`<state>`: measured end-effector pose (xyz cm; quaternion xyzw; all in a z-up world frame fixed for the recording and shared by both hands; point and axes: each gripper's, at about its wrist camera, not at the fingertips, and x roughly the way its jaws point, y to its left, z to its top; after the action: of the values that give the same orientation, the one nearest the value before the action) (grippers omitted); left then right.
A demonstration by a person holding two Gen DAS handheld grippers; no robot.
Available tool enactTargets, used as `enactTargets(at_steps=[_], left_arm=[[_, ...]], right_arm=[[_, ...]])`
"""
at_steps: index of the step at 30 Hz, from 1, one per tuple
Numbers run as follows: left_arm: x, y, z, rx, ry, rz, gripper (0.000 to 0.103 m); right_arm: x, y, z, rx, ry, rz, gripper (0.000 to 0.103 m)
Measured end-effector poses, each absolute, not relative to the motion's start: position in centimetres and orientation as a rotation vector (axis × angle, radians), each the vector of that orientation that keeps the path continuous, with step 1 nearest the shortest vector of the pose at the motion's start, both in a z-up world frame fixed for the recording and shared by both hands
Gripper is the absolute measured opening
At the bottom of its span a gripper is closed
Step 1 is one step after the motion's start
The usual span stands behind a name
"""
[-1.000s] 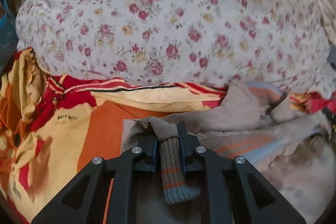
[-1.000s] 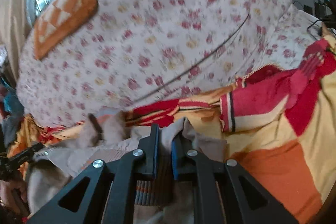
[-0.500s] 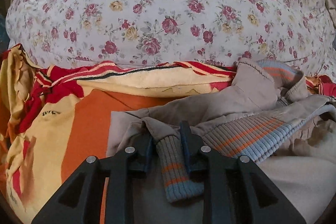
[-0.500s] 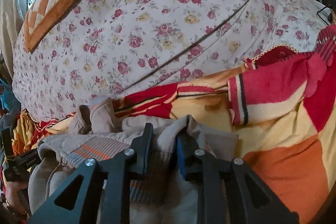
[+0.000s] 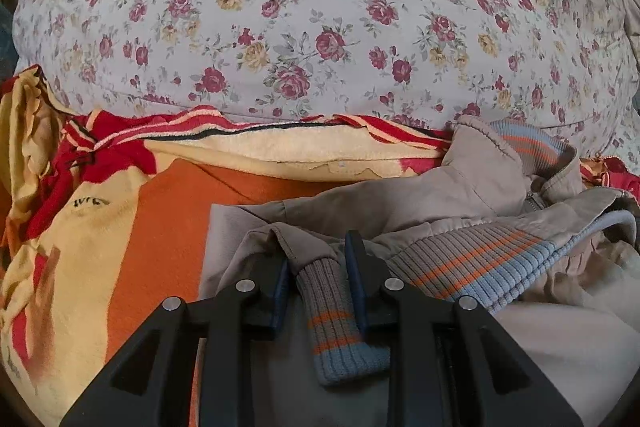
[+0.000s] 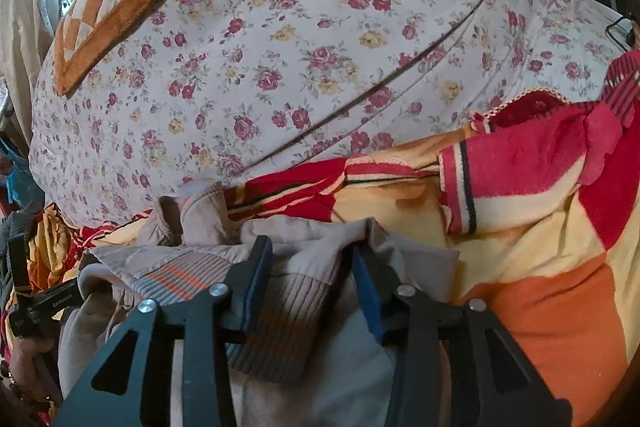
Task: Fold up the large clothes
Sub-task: 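Lay the hem on the jacket with both grippers, then open both grippers and release the ribbed hem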
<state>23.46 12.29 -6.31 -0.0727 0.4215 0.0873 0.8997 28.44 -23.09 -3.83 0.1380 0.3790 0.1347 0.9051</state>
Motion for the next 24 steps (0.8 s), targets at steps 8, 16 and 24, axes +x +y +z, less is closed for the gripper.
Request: enactTargets(at_steps=[8,16,24], left_arm=[[23.0,12.2,-4.8,-0.126,0.829,0.194,0.022],[22.3,14.1,-3.6,-0.204,0.772,0.202,0.094],[21.2,15.5,-2.7,-0.229,0.723,0.277,0.094]], right_arm=[[28.6,-23.0,-3.8,0.282,0.786,0.292,0.050],[28.4,-23.4,-3.2,0.302,0.762,0.294,0.058],[27.5,-24.4,-1.1,0.348,0.689,0.260,0.062]])
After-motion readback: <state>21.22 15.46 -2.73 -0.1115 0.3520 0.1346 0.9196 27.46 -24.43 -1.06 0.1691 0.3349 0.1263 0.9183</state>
